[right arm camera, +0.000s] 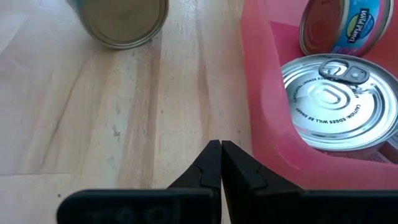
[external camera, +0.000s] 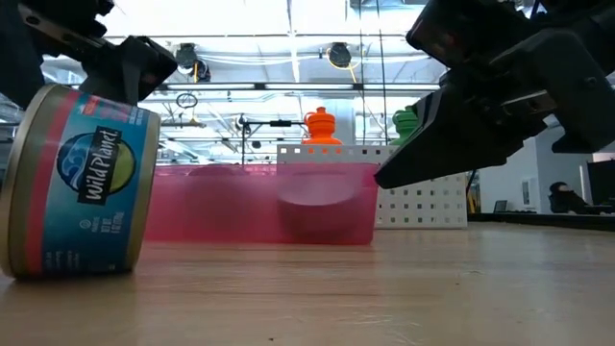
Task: Pick & Place Food Item
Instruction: Put the blue pink tuna can in the pink bin
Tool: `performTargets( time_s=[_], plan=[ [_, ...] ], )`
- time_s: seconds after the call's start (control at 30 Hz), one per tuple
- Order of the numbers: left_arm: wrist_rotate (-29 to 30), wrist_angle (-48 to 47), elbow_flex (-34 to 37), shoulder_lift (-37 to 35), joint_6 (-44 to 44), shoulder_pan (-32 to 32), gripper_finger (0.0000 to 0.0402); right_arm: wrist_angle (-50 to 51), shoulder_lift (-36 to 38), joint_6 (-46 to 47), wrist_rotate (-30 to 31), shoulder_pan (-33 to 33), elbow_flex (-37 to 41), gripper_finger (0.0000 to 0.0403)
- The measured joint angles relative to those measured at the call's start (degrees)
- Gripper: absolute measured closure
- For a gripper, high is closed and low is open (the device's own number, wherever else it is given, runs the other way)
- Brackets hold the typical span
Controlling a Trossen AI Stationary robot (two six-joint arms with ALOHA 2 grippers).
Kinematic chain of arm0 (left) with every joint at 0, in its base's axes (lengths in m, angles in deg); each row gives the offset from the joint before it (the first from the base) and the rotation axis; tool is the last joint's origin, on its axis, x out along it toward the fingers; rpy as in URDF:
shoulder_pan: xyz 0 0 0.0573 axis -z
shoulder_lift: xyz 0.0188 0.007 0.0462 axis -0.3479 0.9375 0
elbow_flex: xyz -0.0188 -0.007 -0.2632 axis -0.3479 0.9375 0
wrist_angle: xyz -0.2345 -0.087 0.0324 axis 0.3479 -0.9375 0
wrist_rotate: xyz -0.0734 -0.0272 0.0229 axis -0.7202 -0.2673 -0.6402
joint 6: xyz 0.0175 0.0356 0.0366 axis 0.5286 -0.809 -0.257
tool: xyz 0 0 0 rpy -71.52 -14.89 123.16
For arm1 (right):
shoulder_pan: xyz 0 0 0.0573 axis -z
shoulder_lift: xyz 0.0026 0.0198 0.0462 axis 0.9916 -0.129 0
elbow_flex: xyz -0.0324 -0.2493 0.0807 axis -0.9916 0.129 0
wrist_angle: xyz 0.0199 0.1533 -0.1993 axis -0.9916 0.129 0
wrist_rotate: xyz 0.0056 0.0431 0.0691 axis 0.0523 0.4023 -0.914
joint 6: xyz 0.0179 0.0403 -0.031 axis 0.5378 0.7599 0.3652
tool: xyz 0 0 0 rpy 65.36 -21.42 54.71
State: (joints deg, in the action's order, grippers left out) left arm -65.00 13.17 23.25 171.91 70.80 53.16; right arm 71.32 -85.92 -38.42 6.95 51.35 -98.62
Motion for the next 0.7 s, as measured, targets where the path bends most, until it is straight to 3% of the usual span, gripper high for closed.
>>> performTargets(
  time_s=[0.5, 0.7],
  plan=[
    [0.37, -0.07, -0.02, 0.32, -6.74, -1.28, 0.0142, 0.00, 0.00, -0.23, -0.02, 1.30, 0.00, 0.0403],
    [-4.62, 2.96, -0.07, 3.83, -9.77, -3.73, 0.0142, 0.00, 0.00, -0.22, -0.04, 1.30, 0.00, 0.0403]
  ],
)
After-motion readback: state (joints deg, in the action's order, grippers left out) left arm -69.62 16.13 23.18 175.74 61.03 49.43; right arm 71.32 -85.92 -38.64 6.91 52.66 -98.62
